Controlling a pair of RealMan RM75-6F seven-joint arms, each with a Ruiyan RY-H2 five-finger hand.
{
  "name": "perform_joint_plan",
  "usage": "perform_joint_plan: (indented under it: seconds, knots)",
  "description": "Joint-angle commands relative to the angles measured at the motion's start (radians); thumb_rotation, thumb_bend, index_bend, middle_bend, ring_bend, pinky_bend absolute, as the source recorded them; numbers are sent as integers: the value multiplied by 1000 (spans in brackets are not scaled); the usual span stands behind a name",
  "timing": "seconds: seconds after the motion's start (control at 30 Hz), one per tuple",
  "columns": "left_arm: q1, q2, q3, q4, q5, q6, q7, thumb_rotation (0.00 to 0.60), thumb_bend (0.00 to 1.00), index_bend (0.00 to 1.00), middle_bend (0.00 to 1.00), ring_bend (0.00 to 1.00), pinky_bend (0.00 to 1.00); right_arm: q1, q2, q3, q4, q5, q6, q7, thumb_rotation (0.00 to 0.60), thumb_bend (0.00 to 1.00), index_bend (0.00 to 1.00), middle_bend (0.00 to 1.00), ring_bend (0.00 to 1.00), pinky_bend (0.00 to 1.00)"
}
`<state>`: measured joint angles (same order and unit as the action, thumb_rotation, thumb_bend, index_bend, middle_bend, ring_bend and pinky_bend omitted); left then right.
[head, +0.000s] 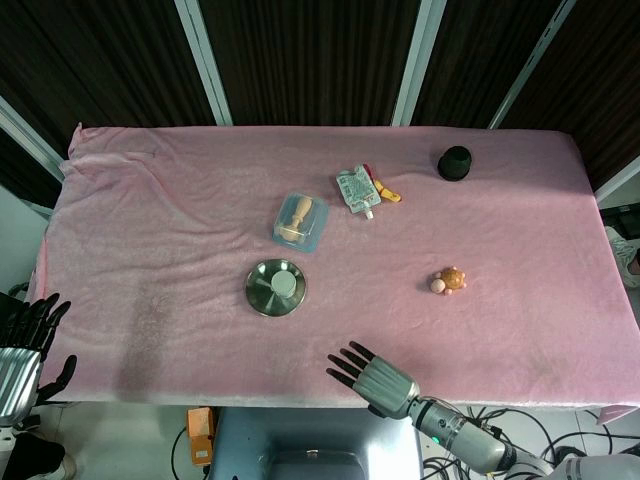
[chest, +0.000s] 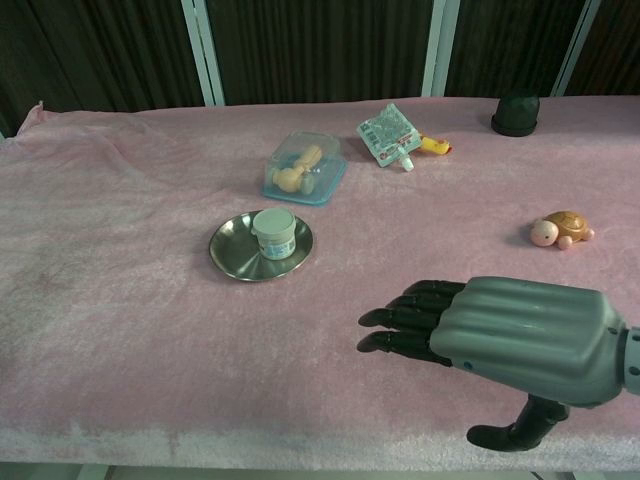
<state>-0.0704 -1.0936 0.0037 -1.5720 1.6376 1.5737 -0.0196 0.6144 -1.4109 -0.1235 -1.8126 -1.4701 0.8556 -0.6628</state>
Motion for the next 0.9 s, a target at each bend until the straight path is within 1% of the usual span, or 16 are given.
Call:
perform_joint_plan:
  seconds: [0.03,0.13,0.23,0.27,0.37,0.5,0.57,0.6,0.63,0.67,0.7,0.8,0.9]
  knots:
    - [0,0,0,1,-2,-1,1,600,429,0,0,0,0,0,0,1,1,0,1,1,600,402,58,0,0,0]
    - [2,0,0,1,-2,2,0,600,429,0,0,0,0,-1,1,4,6,2,7,4,600,403,58,0,0,0]
    - [5,1,2,3,-2,4,-1,600,429,0,0,0,0,-5,5,21,24,18,23,13,600,402,58,0,0,0]
    - [6,2,2,3,-2,7,-4,600,429,0,0,0,0,-6,8,32,34,30,31,20,600,402,59,0,0,0]
    - [8,4,1,4,-1,12,-10,600,429,0,0,0,0,-6,22,104,99,119,56,60,600,402,59,0,0,0]
    - [8,5,1,4,-2,11,-11,600,430,0,0,0,0,-3,26,134,132,159,62,72,600,403,70,0,0,0]
    - [7,5,1,4,-1,10,-10,600,430,0,0,0,0,0,22,183,199,222,78,85,600,403,102,0,0,0]
    - [6,4,1,3,0,8,-8,600,429,0,0,0,0,5,9,217,266,268,83,102,600,402,131,0,0,0]
    - [6,4,2,3,0,7,-6,600,429,0,0,0,0,8,-1,232,309,295,78,117,600,402,154,0,0,0]
    - [5,3,2,3,-3,0,-3,600,430,0,0,0,0,6,-10,266,409,379,50,168,600,402,188,0,0,0]
    - [4,2,1,3,-5,-1,-3,600,429,0,0,0,0,12,-16,274,451,395,29,190,600,402,227,0,0,0]
    - [1,2,1,2,-9,-10,1,600,429,0,0,0,0,16,-29,279,542,402,12,234,600,402,320,0,0,0]
    - [-3,0,0,0,-10,-17,8,600,429,0,0,0,0,22,-40,286,606,415,-16,278,600,402,363,0,0,0]
